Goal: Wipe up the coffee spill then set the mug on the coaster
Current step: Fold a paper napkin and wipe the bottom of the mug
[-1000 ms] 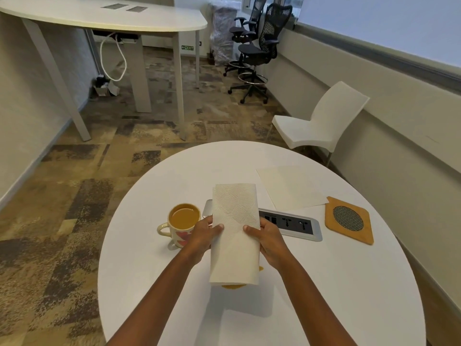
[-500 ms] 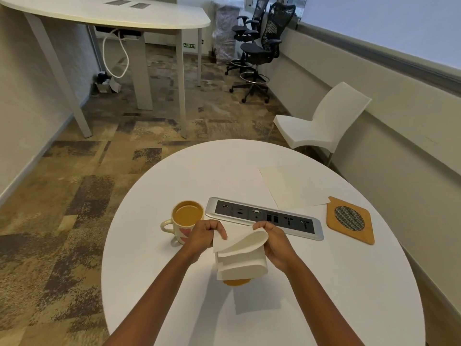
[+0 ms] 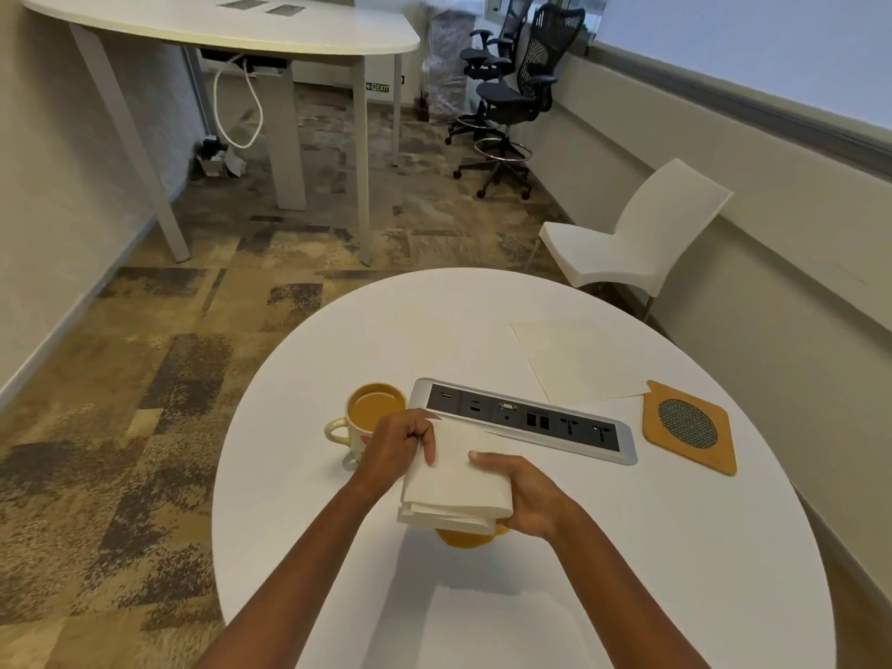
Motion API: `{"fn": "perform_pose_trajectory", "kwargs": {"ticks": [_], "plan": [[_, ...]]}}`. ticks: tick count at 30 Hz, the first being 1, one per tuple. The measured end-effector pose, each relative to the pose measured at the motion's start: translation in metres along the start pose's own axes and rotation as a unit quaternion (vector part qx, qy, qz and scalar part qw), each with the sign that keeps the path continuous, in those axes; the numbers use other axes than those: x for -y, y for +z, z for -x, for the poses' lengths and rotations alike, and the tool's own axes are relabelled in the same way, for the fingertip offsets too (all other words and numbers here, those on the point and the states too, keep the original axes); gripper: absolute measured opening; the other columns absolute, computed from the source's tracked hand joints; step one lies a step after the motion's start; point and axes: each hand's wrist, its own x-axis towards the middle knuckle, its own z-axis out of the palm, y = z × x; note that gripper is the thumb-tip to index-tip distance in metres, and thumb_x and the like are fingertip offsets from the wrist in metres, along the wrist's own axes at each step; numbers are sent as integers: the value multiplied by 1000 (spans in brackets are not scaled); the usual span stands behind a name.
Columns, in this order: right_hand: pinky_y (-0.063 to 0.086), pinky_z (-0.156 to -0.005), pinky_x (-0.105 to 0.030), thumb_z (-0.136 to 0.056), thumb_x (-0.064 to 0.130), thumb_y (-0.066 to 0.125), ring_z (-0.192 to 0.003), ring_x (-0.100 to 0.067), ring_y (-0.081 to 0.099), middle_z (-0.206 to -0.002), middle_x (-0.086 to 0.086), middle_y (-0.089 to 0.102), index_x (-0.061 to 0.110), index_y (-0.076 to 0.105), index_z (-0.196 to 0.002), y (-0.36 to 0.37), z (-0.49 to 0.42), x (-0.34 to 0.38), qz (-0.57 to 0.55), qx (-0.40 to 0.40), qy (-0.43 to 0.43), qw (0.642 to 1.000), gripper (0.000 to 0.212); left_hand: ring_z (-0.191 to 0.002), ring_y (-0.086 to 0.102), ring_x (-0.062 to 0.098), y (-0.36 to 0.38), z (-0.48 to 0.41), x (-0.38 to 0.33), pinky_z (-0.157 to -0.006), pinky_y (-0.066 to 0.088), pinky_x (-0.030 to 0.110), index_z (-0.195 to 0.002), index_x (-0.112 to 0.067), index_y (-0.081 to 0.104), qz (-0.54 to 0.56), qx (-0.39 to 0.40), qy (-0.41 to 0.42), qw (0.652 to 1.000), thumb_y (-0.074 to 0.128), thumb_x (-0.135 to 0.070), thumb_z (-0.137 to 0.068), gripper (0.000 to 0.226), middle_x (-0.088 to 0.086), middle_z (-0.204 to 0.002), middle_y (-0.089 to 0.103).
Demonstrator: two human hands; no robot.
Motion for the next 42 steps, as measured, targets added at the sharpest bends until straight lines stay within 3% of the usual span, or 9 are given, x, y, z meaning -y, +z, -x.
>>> {"fn": "perform_pose_trajectory", "kwargs": {"ticks": [6, 9, 14, 17, 22, 25, 30, 36, 42], "plan": [[58, -61, -32, -82, -11, 52, -87, -27, 62, -94, -14, 65, 4, 58, -101, 6, -8, 2, 29, -39, -67, 997, 25, -70, 52, -10, -13, 3, 1, -62, 38, 5, -52, -24, 54, -40, 7, 48, 998, 34, 23, -71, 54, -9, -72, 55], [52, -65, -33, -80, -11, 52, -79, -25, 59, -86, -12, 62, 3, 58, -99, 13, -16, 14, 67, -141, -155, 975, 24, -78, 54, -12, -28, 4, 4, -69, 39, 3, -73, -14, 66, -74, -95, 64, 991, 40, 9, -79, 35, -13, -78, 59], [40, -65, -30, -86, -2, 43, -85, -25, 51, -93, -8, 55, 8, 58, -103, 37, -28, 42, 215, -304, -301, 878, 25, -103, 58, 24, -54, 2, 24, -87, 44, 30, -108, -6, 59, -100, -264, -9, 959, 40, -4, -92, 25, 11, -111, 64], [42, -78, -28, -90, -1, 31, -99, -19, 48, -117, 3, 47, 26, 32, -141, 55, -43, 53, 315, -268, -329, 849, 58, -111, 55, 29, -64, 0, 45, -90, 42, 34, -118, -6, 53, -152, -227, -95, 957, 35, -16, -96, 30, 14, -121, 59], [41, -95, -32, -92, 10, 30, -122, -28, 48, -146, -6, 40, 28, 28, -143, 81, -78, 57, 474, -158, -267, 824, 54, -89, 60, 29, -63, -2, 66, -73, 44, 34, -99, -4, 60, -248, -164, -142, 944, 31, -23, -97, 34, 17, -101, 66], [38, -101, -42, -90, 42, 34, -121, -29, 49, -136, -11, 52, 20, 46, -131, 91, -99, 56, 481, -97, -207, 846, 48, -77, 56, 22, -59, -6, 70, -66, 39, 30, -93, -4, 60, -250, -153, -157, 943, 31, -26, -97, 37, 15, -94, 67], [45, -72, -25, -97, 41, 34, -95, -19, 54, -113, -14, 57, 7, 48, -124, 89, -124, 60, 384, -47, -124, 914, 46, -77, 54, 22, -56, -11, 81, -63, 38, 28, -88, -3, 61, -239, -180, -163, 940, 32, -26, -96, 38, 18, -89, 66], [46, -78, -27, -94, 51, 29, -85, -15, 59, -92, -3, 63, 16, 59, -93, 75, -147, 53, 284, 15, -58, 957, 46, -77, 49, 21, -51, -13, 86, -65, 36, 27, -96, -4, 58, -234, -184, -176, 938, 29, -28, -96, 37, 19, -91, 63], [47, -84, -30, -97, 45, 20, -90, -20, 61, -96, -9, 65, 2, 56, -118, 56, -159, 30, 96, -21, -81, 992, 59, -76, 61, 29, -51, -12, 85, -67, 44, 34, -89, -8, 45, -220, -168, -177, 945, 25, -30, -97, 30, 16, -88, 66]]}}
